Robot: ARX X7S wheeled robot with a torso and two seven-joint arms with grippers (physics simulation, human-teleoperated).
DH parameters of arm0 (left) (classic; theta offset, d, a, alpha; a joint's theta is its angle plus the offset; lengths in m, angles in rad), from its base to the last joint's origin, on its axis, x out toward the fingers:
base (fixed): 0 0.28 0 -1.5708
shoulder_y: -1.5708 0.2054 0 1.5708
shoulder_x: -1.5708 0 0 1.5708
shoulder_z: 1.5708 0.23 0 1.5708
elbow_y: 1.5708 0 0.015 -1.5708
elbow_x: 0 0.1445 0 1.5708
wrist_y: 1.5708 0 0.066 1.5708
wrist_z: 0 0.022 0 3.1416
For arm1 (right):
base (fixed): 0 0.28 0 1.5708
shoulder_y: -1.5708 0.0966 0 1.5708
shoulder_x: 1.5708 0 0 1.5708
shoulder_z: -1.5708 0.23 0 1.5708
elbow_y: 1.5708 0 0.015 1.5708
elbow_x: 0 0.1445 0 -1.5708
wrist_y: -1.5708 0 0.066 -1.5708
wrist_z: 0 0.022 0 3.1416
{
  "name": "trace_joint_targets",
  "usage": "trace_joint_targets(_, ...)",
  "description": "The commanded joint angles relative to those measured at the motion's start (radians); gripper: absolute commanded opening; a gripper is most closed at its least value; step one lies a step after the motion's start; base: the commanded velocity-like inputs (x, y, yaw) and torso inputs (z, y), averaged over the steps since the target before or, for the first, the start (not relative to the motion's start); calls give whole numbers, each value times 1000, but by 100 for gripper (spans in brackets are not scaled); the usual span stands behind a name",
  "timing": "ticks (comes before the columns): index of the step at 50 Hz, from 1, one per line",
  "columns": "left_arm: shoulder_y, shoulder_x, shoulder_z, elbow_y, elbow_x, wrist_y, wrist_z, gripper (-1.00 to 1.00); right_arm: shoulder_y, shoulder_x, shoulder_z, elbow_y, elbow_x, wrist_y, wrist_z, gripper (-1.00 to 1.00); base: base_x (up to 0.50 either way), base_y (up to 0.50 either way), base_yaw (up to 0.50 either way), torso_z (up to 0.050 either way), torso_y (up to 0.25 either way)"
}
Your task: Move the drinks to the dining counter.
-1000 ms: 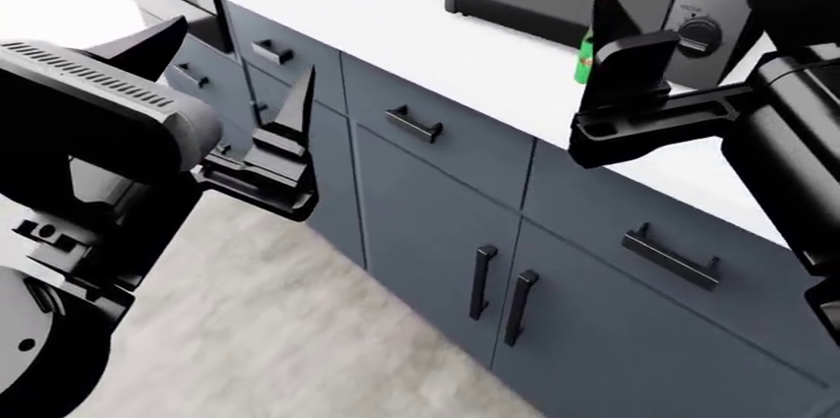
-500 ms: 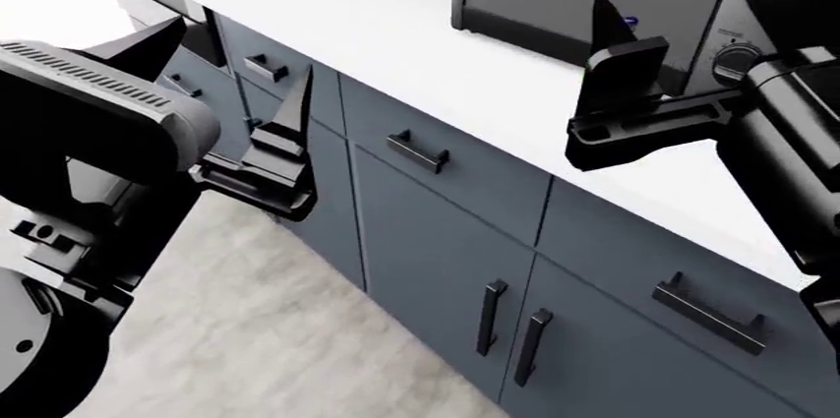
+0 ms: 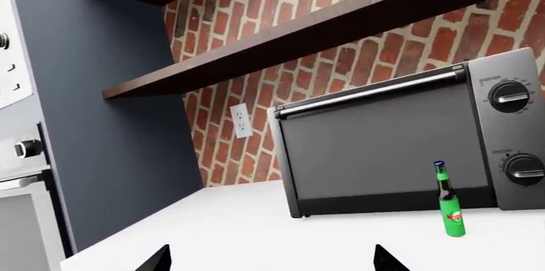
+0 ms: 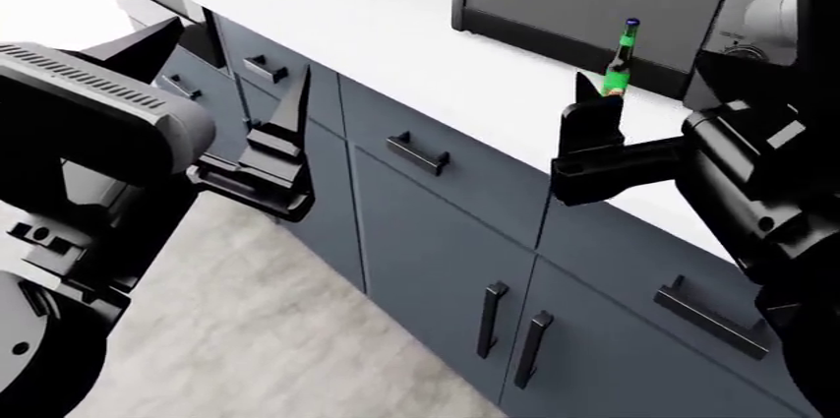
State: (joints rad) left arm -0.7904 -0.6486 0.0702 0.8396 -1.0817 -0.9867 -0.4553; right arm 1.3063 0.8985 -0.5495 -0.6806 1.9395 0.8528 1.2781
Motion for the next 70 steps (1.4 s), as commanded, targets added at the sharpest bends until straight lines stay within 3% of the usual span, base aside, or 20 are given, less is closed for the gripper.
trace_joint_targets(1,3,0,10,-6,11,10,5,100,-15,5,-24,20,20,7,0,100,52,48,0,0,0)
trace_joint_targets(13,12,-8,3,1,0,15,-2,100,-1,8,-30,10,38,4,20,100,350,324,0,0,1)
trace_joint_targets(27,22,-17,-4,2,-5,25,-5,100,-19,19,-64,41,37,8,61,100,0,0,0,0,1)
trace_joint_targets(50,29,-21,9,-6,6,37,-2,100,-107,-14,-115,263,-160,4,-55,100,0,0,0,0,0)
trace_joint_targets(70,36,-25,17,-11,14,50,2,100,-153,-10,-79,283,-266,-79,-122,100,0,0,0,0,0)
